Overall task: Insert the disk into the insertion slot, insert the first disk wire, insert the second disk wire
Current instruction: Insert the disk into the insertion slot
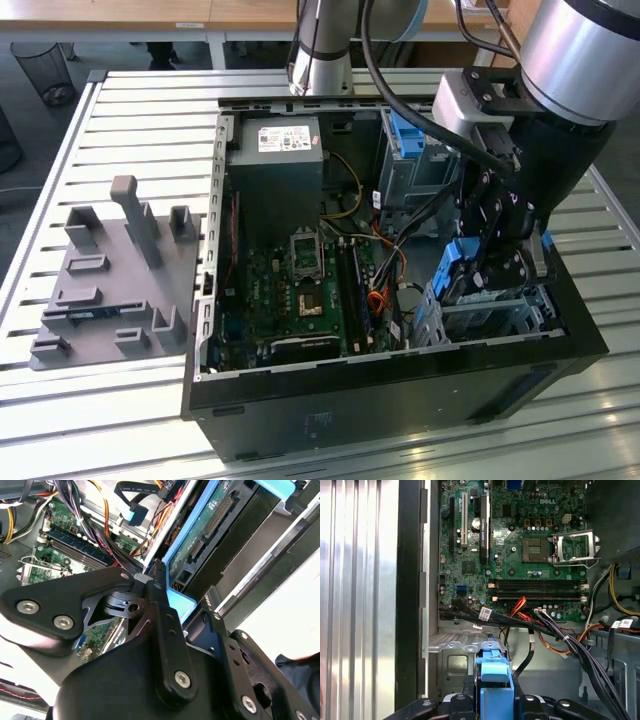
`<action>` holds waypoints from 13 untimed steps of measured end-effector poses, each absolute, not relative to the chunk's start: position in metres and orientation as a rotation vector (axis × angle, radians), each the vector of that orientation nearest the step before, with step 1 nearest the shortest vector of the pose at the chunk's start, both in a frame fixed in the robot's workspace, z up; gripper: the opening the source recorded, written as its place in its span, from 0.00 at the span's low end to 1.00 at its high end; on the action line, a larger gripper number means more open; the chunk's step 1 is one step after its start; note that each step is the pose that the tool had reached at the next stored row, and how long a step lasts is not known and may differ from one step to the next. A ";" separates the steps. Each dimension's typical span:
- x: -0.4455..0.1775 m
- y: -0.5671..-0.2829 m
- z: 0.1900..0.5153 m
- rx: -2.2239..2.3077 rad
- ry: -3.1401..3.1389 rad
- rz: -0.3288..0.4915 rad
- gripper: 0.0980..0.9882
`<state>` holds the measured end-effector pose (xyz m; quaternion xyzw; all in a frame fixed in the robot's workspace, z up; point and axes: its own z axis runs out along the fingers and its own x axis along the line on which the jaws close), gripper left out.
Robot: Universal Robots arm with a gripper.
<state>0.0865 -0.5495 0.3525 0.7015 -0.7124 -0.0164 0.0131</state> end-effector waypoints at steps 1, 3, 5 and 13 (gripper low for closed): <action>0.087 -0.550 0.352 2.186 -2.220 -0.051 0.30; 0.087 -0.550 0.351 2.186 -2.220 -0.051 0.30; 0.087 -0.550 0.350 2.186 -2.220 -0.051 0.30; 0.087 -0.550 0.346 2.186 -2.220 -0.051 0.30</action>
